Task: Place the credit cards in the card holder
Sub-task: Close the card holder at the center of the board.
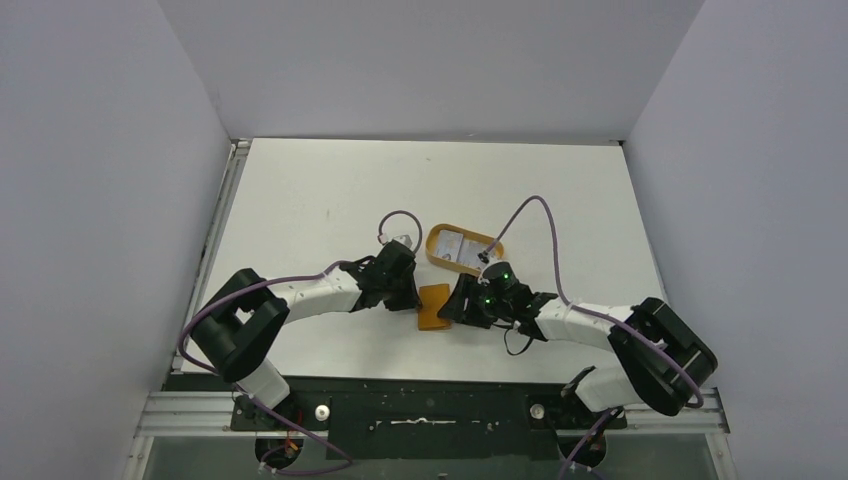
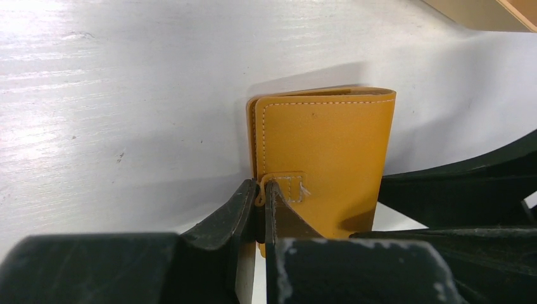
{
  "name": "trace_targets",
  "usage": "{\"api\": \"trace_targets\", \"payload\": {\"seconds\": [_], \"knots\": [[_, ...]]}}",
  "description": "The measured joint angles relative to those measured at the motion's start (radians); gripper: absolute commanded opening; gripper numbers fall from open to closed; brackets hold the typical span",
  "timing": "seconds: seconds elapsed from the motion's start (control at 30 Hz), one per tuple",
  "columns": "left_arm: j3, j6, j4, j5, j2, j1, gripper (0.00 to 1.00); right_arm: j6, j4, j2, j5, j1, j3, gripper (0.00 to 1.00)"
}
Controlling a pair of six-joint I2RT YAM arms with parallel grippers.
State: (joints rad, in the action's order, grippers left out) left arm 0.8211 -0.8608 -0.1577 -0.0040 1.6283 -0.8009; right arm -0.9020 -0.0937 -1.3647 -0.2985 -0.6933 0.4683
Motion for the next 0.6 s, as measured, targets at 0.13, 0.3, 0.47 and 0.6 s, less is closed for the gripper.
{"api": "trace_targets", "payload": {"seconds": [0.13, 0.3, 0.47, 0.6], "knots": [[-0.006, -0.020, 0.006, 0.000, 0.000, 0.002, 0.00, -0.081, -0.146, -0.048, -0.044, 0.000, -0.031, 0.54], [-0.015, -0.046, 0.032, 0.000, 0.003, 0.004, 0.00, -0.147, -0.255, -0.094, -0.061, 0.000, -0.049, 0.48], [-0.024, -0.064, 0.051, 0.001, 0.004, 0.005, 0.00, -0.197, -0.349, -0.130, -0.070, 0.004, -0.079, 0.37], [-0.031, -0.076, 0.059, 0.002, 0.003, 0.005, 0.00, -0.225, -0.397, -0.151, -0.073, 0.008, -0.098, 0.33]]}}
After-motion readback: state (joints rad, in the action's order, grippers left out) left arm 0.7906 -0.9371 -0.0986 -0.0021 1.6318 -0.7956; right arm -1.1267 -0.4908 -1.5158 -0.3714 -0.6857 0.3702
